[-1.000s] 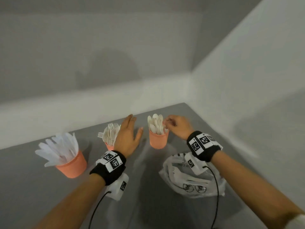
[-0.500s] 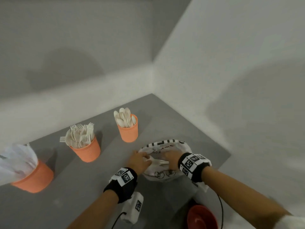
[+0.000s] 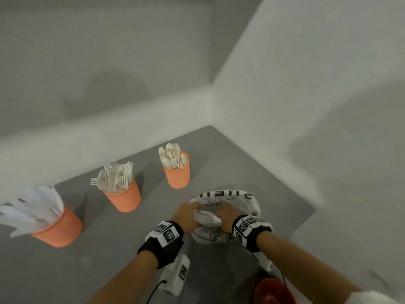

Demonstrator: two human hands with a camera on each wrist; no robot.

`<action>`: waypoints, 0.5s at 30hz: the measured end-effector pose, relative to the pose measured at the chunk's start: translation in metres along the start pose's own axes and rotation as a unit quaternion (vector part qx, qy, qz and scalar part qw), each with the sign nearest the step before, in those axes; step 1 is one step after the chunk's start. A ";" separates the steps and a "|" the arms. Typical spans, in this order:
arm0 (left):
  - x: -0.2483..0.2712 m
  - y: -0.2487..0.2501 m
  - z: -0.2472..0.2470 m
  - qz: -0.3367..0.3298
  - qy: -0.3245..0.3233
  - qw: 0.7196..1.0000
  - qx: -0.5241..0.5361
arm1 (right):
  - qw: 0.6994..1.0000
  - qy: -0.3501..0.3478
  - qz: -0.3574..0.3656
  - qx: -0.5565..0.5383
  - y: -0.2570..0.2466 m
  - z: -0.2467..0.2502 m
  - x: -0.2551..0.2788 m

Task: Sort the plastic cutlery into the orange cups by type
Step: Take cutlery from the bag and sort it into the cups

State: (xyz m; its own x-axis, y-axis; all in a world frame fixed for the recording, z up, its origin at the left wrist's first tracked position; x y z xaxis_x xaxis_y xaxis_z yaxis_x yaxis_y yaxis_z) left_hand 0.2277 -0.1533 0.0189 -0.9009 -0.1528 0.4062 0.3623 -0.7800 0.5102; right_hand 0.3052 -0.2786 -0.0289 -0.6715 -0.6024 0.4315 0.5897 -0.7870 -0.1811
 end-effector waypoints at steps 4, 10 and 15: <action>0.004 -0.003 0.001 0.004 0.018 1.000 -0.012 | 0.996 0.034 -0.007 -0.083 0.002 -0.003 0.000; 0.002 -0.001 0.016 -0.002 0.069 0.998 0.009 | 0.981 0.105 0.011 -0.164 0.014 0.021 0.009; -0.004 0.002 0.026 0.020 0.126 0.981 0.145 | 0.980 0.106 0.022 -0.164 0.020 0.038 0.017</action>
State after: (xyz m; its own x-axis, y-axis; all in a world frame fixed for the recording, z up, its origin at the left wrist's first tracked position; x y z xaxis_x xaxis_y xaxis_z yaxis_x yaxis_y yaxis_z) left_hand 0.2381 -0.1382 0.0377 -0.9023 -0.3522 0.2487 0.4177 -0.5706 0.7071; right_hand 0.3228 -0.2995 0.0085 -0.7473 -0.6236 0.2293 0.4677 -0.7389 -0.4851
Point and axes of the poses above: each hand's wrist, its own x-axis away from the middle knuckle, its own z-axis out of the back of the hand, y = z × x, the point moved 3 cm from there along -x, towards the middle knuckle
